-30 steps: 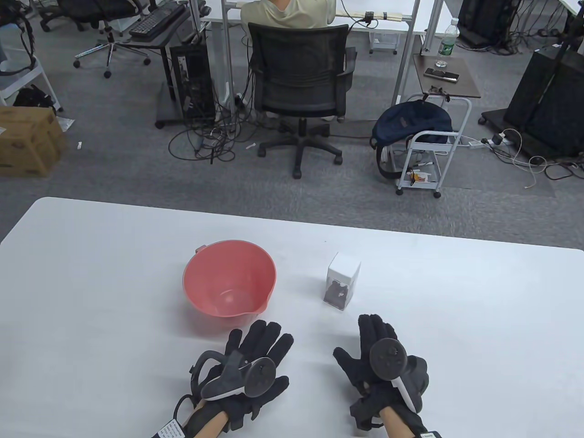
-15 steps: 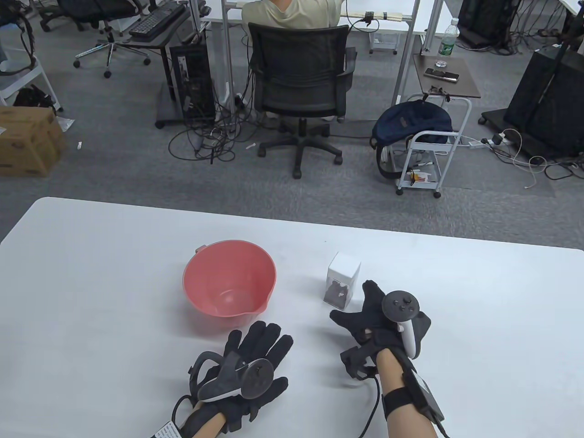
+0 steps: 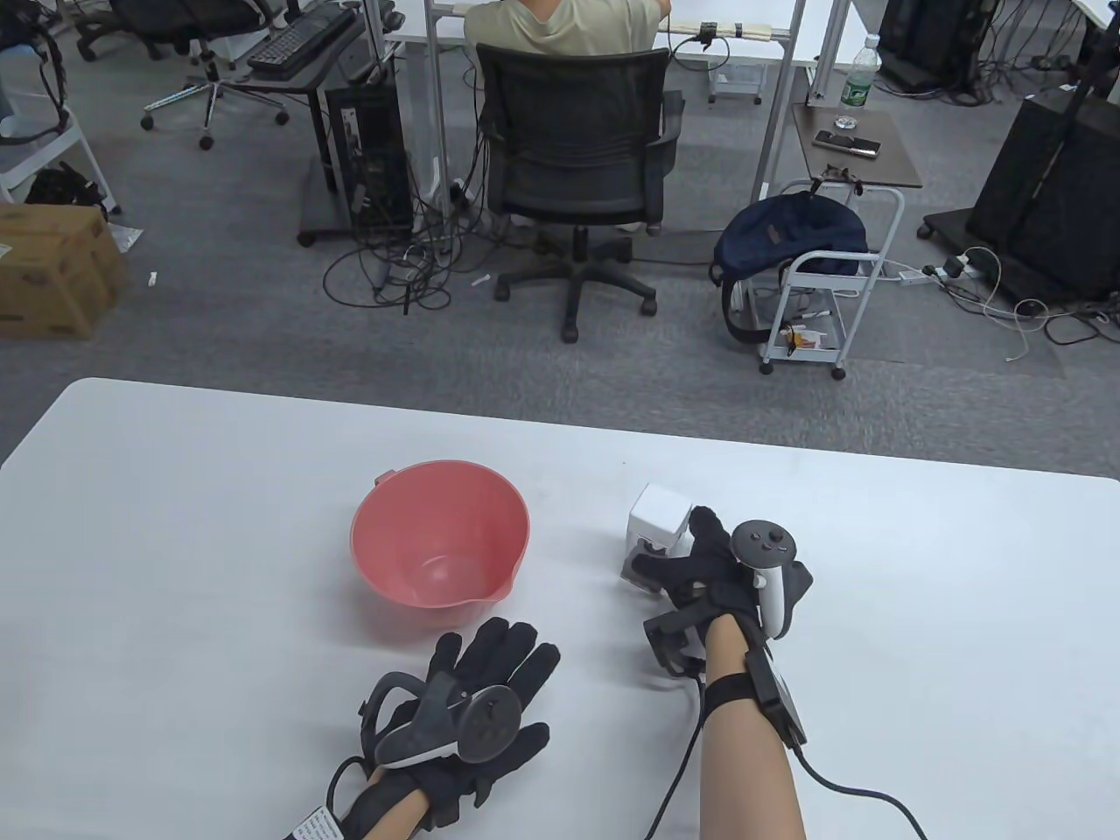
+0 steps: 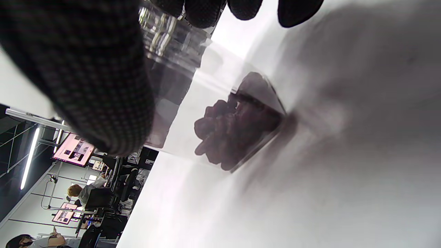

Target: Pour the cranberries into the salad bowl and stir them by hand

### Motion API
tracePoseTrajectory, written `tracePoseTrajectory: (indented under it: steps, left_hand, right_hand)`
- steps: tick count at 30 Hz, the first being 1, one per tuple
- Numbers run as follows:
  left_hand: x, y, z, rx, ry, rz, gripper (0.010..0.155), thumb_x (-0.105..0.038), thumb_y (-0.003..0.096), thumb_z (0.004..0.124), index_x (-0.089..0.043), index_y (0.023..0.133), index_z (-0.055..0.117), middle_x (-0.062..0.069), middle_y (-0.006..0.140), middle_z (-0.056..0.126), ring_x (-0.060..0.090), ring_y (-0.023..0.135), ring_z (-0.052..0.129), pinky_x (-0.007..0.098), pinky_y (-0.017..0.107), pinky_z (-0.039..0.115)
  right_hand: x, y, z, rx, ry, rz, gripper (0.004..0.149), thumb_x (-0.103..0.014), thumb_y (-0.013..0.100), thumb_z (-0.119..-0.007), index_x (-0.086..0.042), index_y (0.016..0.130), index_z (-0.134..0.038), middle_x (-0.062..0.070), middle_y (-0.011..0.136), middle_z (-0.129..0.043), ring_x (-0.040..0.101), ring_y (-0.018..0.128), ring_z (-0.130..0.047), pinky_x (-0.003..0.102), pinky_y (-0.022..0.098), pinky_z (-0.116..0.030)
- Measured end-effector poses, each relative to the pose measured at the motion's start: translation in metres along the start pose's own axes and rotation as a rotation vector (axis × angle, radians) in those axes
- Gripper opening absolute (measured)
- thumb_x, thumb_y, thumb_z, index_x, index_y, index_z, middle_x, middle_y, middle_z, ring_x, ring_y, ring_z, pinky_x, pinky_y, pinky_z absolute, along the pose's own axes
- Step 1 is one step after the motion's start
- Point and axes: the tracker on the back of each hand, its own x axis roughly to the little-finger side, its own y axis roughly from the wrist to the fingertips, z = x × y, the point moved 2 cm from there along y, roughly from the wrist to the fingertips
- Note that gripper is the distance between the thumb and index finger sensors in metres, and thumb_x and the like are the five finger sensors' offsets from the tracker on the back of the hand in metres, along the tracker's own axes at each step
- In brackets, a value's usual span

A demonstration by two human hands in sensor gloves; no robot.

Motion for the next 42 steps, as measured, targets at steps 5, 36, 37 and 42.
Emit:
tracePoseTrajectory:
  steps: [5,36,37,42]
  left_hand:
    - [0.000,0.000,0.000,0.002,0.008,-0.001,0.081,-0.079,0.0467,0.058,-0.047,0.112,0.023,-0.008,0.128,0.031,0.026,0.120,0.031,0.062,0.082,0.039]
    - [0.017,-0.007,-0.008,-0.267,-0.492,0.000,0.087,-0.082,0.0442,0.060,-0.040,0.112,0.027,-0.004,0.125,0.041,0.025,0.114,0.056,0.057,0.081,0.054]
    - [0.017,-0.008,-0.008,-0.275,-0.537,0.007,0.088,-0.082,0.0437,0.061,-0.039,0.112,0.026,-0.003,0.125,0.040,0.025,0.114,0.056,0.057,0.081,0.054]
    - [0.015,-0.011,-0.013,-0.327,-0.696,0.032,0.095,-0.085,0.0405,0.065,-0.037,0.111,0.022,-0.003,0.125,0.037,0.025,0.114,0.057,0.055,0.081,0.056]
  right_hand:
    - [-0.002,0.004,-0.004,0.027,0.002,-0.024,0.094,-0.049,0.026,-0.108,-0.049,0.100,-0.049,-0.005,0.115,-0.057,0.027,0.113,-0.048,0.054,0.080,-0.052]
    - [0.003,-0.162,0.015,-0.207,0.250,0.366,0.093,-0.051,0.023,-0.112,-0.056,0.096,-0.054,-0.006,0.106,-0.060,0.027,0.095,-0.062,0.049,0.058,-0.079]
    - [0.006,-0.167,0.013,-0.215,0.260,0.358,0.093,-0.051,0.023,-0.112,-0.056,0.096,-0.055,-0.006,0.106,-0.060,0.027,0.095,-0.062,0.049,0.058,-0.079]
    - [0.018,-0.181,0.004,-0.210,0.238,0.353,0.093,-0.051,0.022,-0.113,-0.056,0.096,-0.056,-0.006,0.105,-0.061,0.026,0.094,-0.062,0.048,0.057,-0.078]
